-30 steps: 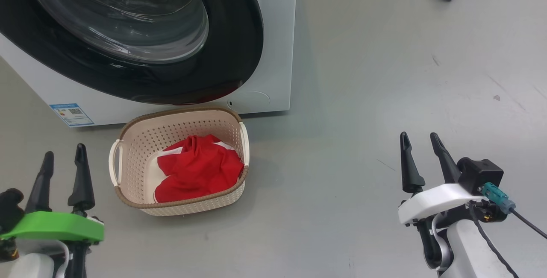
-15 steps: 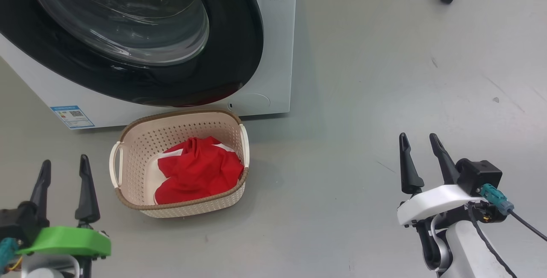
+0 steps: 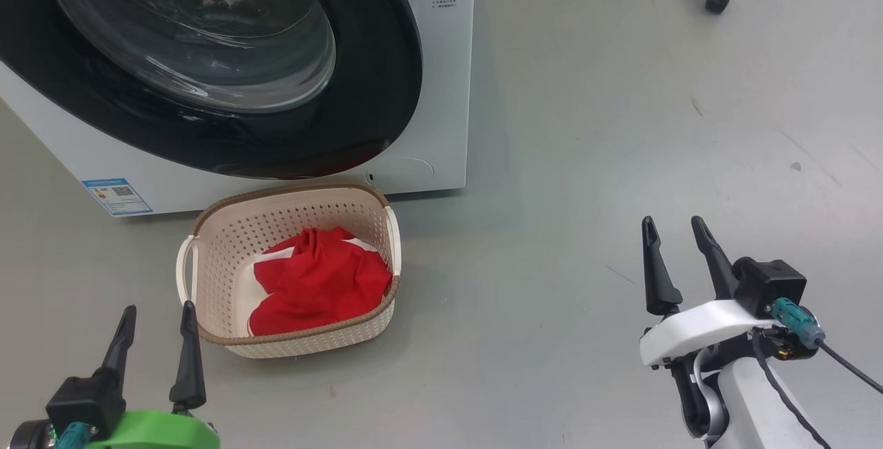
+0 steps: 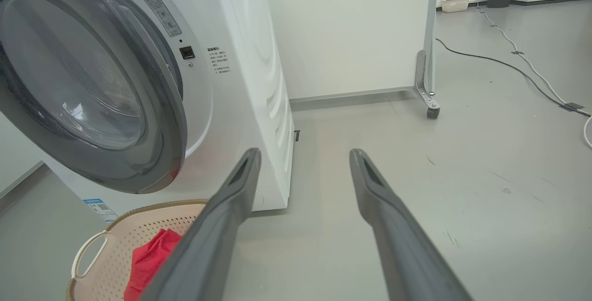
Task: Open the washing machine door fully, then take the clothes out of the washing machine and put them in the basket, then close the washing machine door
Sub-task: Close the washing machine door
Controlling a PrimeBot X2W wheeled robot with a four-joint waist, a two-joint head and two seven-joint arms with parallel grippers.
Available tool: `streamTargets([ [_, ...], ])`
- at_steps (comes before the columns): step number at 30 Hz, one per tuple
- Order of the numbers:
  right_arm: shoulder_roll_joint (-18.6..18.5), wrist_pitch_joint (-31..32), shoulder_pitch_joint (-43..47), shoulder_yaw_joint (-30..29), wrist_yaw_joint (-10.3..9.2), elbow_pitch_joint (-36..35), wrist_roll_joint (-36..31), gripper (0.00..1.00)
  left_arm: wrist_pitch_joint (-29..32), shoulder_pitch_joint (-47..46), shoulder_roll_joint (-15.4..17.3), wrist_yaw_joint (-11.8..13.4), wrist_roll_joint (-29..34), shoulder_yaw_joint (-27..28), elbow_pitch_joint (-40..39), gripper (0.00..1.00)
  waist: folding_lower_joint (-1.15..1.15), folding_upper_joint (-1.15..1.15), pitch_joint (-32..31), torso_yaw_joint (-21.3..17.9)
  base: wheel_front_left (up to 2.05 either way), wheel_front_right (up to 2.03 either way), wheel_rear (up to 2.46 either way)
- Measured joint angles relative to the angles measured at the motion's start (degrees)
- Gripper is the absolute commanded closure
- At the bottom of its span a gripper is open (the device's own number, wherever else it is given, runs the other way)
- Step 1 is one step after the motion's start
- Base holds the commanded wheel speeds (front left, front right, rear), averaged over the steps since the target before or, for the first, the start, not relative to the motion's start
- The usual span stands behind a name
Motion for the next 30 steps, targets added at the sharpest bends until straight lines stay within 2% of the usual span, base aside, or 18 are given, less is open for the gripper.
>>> streamTargets([
  [30, 0.0, 0.0, 1.1, 0.5, -0.08, -0.3, -0.2, 0.00, 0.0, 0.4, -1.6, -1.4, 3.1, 2.1, 0.0, 0.00, 0.00, 0.00, -0.7, 0.5, 0.00, 0.00, 0.00],
])
